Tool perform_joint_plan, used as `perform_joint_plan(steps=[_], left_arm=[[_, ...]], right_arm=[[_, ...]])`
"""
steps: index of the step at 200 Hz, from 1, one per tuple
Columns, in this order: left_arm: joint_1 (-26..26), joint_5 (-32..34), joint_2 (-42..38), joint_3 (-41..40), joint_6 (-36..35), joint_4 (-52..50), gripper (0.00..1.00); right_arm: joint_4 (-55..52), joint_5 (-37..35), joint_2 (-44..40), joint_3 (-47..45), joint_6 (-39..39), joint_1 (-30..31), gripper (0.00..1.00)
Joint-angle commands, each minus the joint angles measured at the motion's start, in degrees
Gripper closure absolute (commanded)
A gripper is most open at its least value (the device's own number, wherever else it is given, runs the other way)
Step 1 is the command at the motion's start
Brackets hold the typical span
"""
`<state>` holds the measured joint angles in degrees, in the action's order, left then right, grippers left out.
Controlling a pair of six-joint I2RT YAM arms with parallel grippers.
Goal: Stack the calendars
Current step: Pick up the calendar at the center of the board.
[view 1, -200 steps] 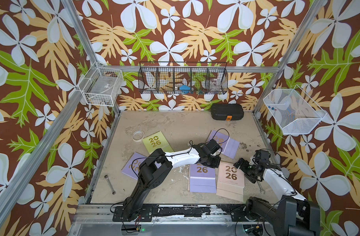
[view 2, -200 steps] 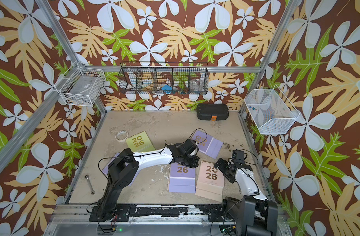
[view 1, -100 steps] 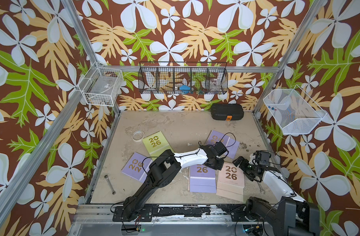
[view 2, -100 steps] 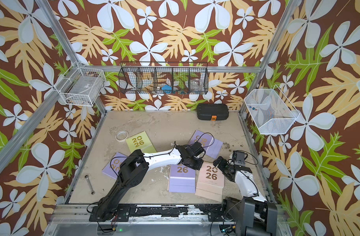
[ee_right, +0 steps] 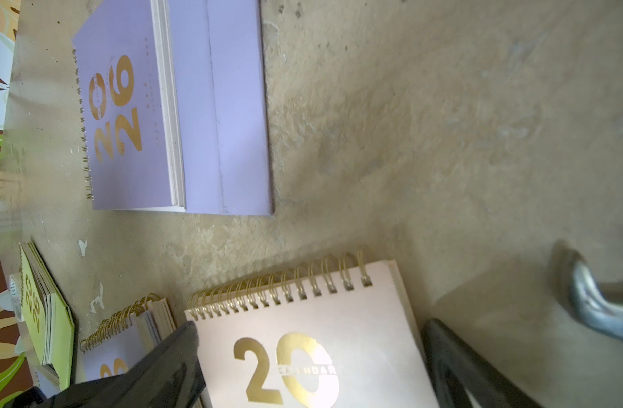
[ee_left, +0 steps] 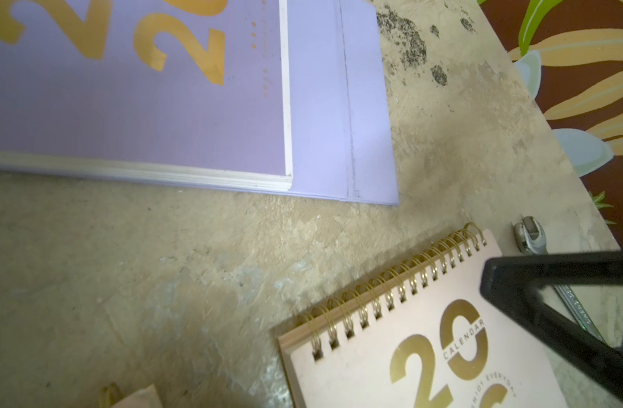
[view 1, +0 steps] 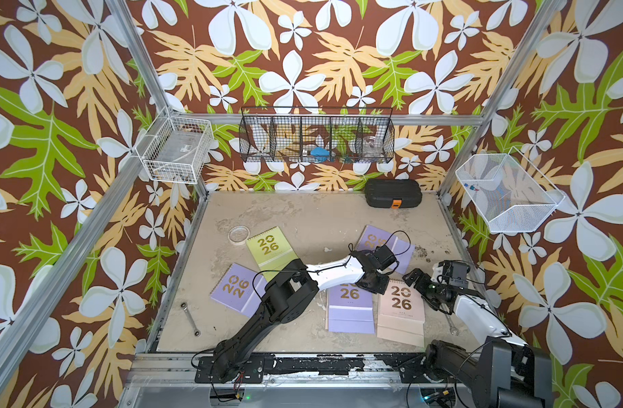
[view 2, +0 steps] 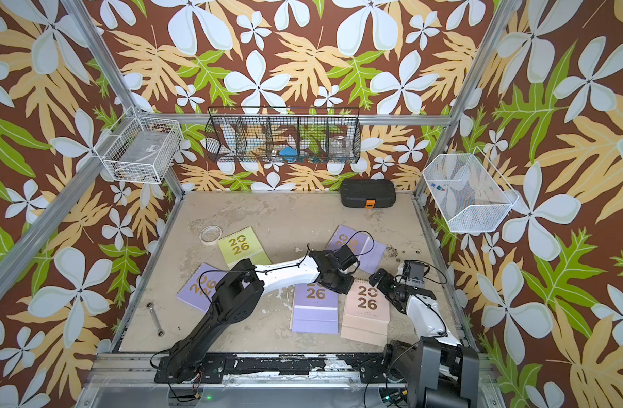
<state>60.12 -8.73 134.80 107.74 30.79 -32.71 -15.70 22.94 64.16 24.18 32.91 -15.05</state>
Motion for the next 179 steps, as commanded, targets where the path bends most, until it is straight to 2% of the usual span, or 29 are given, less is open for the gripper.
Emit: perform_joint_plan(steps=[1,45,140,179], left_arm=[[0.25,-2.9,1.46,0.59,-0.73,0.01,1.0],[0.26,-4.36,2.95,3.45,-0.47,-0.29,1.0],[-1.78,-5.19,3.19,5.89,0.06,-0.37,1.0],[-3.04,-8.3,3.27,6.45,1.15,1.88,1.0]], right_arm=[[-7.07,5.54,-0.71,-0.13,0.75,0.11,0.03],[-5.56,14.26,-4.36,2.65,2.21,0.1,0.13],[2.0,25.22,-5.36,2.31,5.92,0.19,0.55],[3.08,26.09,-5.72,2.17,5.85,0.18,0.59]])
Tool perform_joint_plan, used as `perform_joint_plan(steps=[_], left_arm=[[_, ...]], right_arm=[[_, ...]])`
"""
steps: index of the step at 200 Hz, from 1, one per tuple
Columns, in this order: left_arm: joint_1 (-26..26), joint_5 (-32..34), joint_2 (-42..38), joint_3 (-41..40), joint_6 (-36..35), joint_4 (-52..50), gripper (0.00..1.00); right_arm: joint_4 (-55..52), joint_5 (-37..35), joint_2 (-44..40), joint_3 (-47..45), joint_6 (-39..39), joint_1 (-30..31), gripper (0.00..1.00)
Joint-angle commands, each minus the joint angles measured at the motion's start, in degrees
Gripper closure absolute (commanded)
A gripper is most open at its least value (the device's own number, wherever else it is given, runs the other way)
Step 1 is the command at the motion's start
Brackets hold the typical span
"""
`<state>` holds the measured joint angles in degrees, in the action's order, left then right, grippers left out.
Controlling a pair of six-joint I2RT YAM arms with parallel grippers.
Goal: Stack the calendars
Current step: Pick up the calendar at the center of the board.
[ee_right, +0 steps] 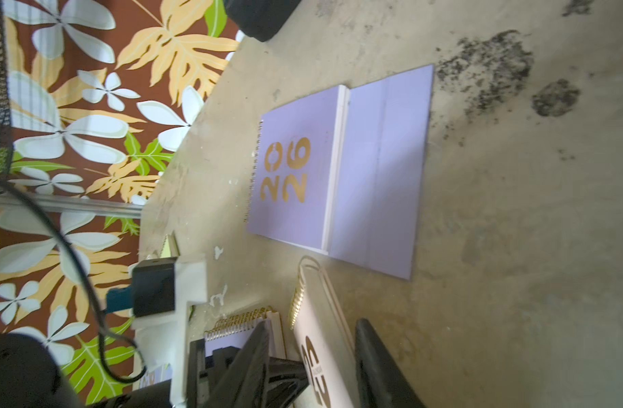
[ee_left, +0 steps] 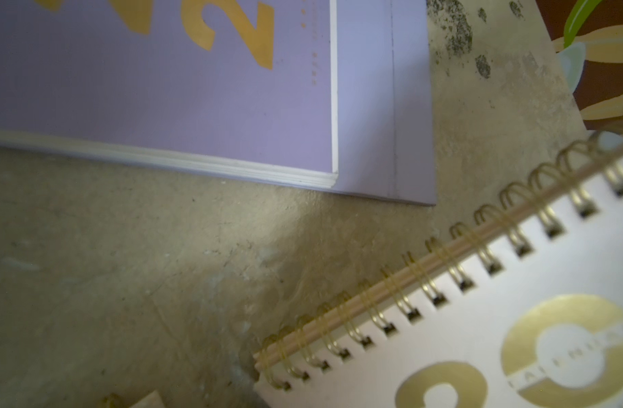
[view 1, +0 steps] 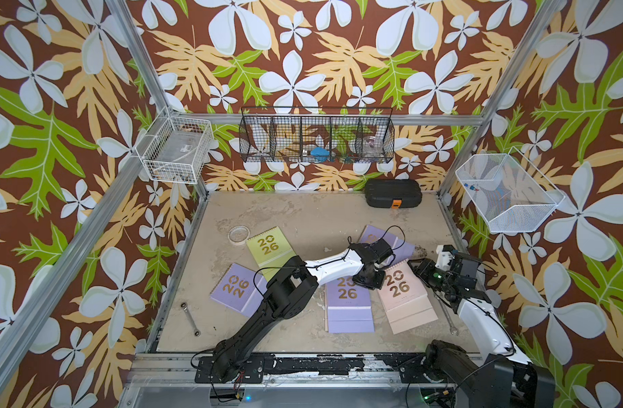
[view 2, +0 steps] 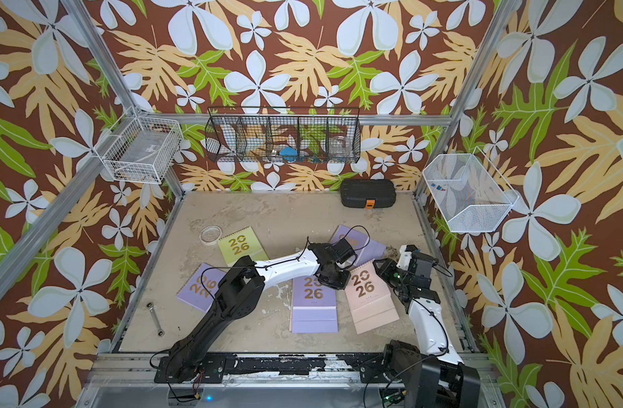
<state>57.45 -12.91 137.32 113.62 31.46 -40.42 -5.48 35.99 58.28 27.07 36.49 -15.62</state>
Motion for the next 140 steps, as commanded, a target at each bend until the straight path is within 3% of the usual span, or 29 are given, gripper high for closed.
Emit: perform_joint_plan(steps=[1,104,140], left_arm=[[-0.44,-4.27,0.76,0.6,0.5,9.67,1.0],[-3.52,-9.86,1.29,2.82,4.58,14.98,1.0],[-3.66,-9.68,1.05,2.92,4.73,14.94,1.0]], right_arm=[[-7.12,13.05,0.16,-0.75,2.27,0.76,0.59],[-0.14,19.24,-0.98,-4.5,7.17,1.2,0.6],[-2.0,17.52,-0.63,-3.33,6.03,1.36,0.58]])
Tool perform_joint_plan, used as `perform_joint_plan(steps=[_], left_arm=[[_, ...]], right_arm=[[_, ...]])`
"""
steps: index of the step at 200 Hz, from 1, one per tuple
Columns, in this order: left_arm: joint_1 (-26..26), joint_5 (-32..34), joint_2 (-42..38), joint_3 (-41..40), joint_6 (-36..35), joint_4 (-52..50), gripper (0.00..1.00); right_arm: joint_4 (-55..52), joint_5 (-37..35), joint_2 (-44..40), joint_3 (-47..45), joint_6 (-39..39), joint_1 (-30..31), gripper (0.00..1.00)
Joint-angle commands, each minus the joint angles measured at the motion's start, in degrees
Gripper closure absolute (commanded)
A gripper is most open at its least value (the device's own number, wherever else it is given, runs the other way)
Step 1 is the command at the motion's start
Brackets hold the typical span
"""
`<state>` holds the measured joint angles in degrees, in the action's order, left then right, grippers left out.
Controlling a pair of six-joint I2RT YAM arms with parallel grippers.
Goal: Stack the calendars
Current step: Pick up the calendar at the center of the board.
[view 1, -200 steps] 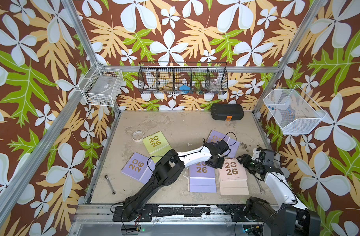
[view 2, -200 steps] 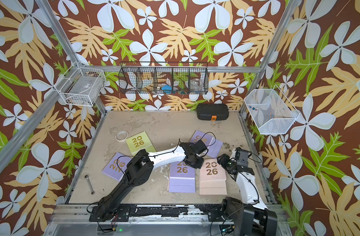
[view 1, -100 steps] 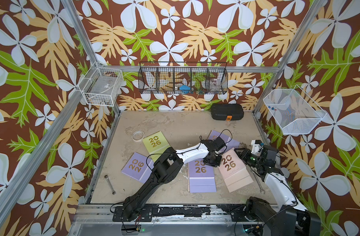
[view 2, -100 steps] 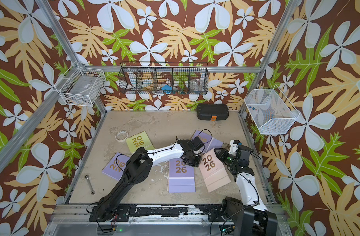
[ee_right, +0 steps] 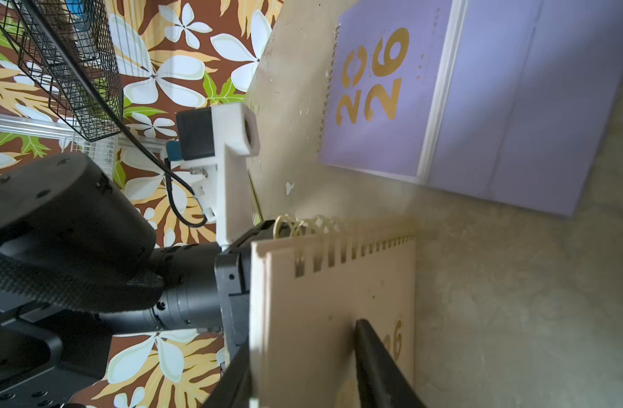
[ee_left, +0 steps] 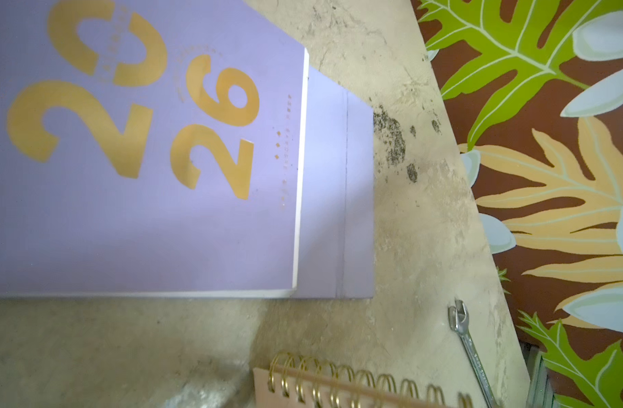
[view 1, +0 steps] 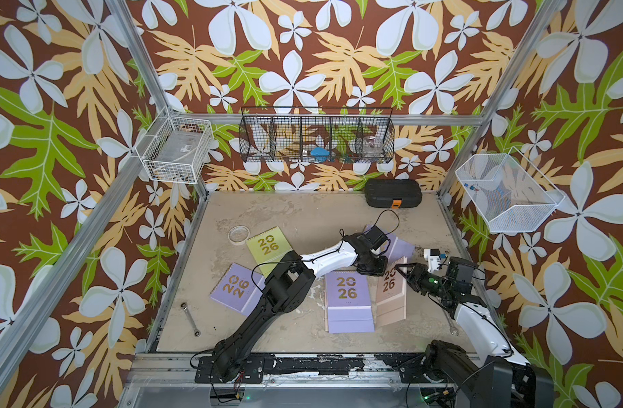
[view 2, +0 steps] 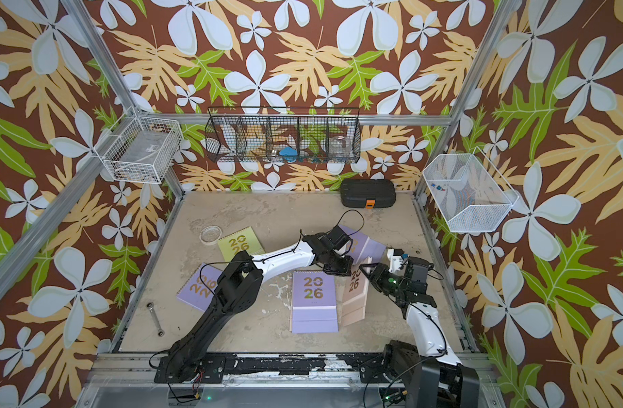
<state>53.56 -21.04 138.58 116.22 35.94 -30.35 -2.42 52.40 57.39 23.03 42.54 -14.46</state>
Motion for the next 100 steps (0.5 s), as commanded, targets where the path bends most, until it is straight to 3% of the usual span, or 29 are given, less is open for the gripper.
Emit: perform_joint_plan(steps=[1,29,100], left_arm=[[0.23,-1.55,-0.23,0.32,0.21,4.86,1.0],[0.18,-1.29,-0.51,-0.17,0.27,4.77,1.0],[-0.06,-1.82,-1.06,-0.19,0.59,5.21,1.0]], right_arm=[[-5.19,0.98,0.27,0.8,-0.15,0.21,0.58],[-9.44,-3.14,0.61,2.66,-3.29,0.06,0.61],[-17.96,-13.05,1.13,8.05,-9.65,0.09,0.85]])
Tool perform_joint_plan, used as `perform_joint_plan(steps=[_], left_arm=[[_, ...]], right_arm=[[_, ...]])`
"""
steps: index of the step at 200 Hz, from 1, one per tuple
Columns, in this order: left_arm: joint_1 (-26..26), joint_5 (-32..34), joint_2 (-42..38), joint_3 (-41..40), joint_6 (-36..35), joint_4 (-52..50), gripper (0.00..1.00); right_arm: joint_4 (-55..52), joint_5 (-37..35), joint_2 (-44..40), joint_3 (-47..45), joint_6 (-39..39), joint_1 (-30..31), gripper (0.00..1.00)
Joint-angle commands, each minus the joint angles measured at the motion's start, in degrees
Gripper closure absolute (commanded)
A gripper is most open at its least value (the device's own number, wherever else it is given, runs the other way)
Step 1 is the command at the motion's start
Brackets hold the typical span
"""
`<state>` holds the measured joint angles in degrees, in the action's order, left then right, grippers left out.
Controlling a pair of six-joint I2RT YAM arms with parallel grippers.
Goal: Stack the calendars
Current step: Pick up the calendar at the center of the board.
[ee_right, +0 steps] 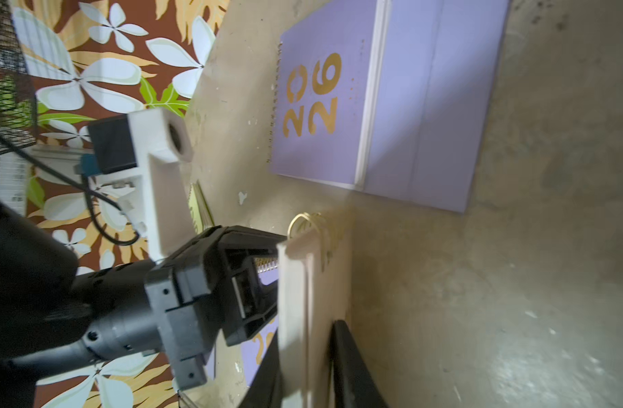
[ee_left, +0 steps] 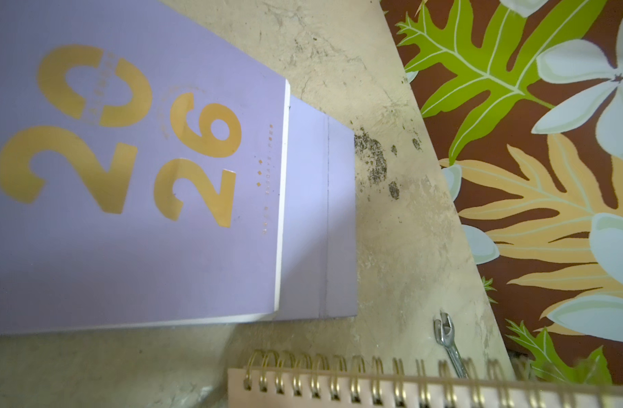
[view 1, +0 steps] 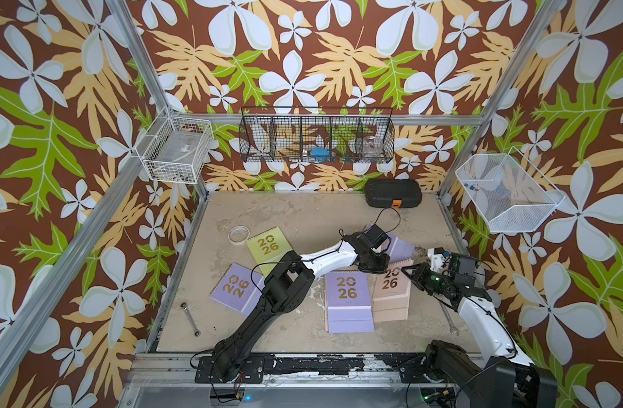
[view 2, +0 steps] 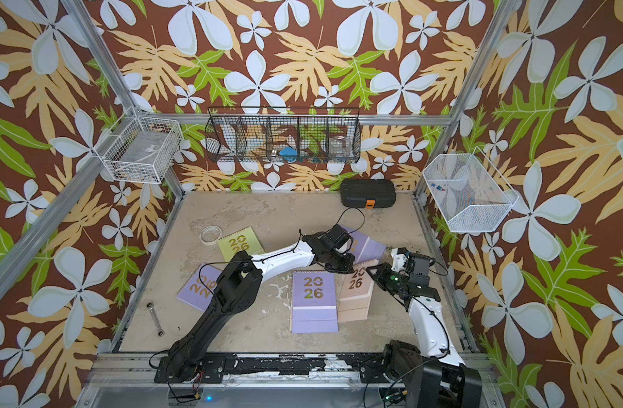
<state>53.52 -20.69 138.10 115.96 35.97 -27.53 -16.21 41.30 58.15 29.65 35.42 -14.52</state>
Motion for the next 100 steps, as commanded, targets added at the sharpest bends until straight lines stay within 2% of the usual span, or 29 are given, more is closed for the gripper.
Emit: perform_joint_plan(steps=[1,35,73,100], left_arm=[[-0.01,-2.17,-0.57,0.1,0.58,2.39,1.0],[-0.19,-2.56,-1.3,0.31,1.05,2.85,1.0],[-0.69,-2.34,-3.34,0.14,1.44,3.1,1.0],[-1.65,-2.05,-6.14,-2.12,1.73,3.66,1.0]], right_arm=[[-4.31,-2.07,0.37,1.53,-2.63,0.18,0.86],[-7.06,-5.54,0.25,4.48,-5.05,0.18,0.95],[-10.28,-10.88,-0.49,10.08,-6.91,0.23,0.98],[-10.96,-10.85,-0.41,13.75,-7.57,0.58,0.98]])
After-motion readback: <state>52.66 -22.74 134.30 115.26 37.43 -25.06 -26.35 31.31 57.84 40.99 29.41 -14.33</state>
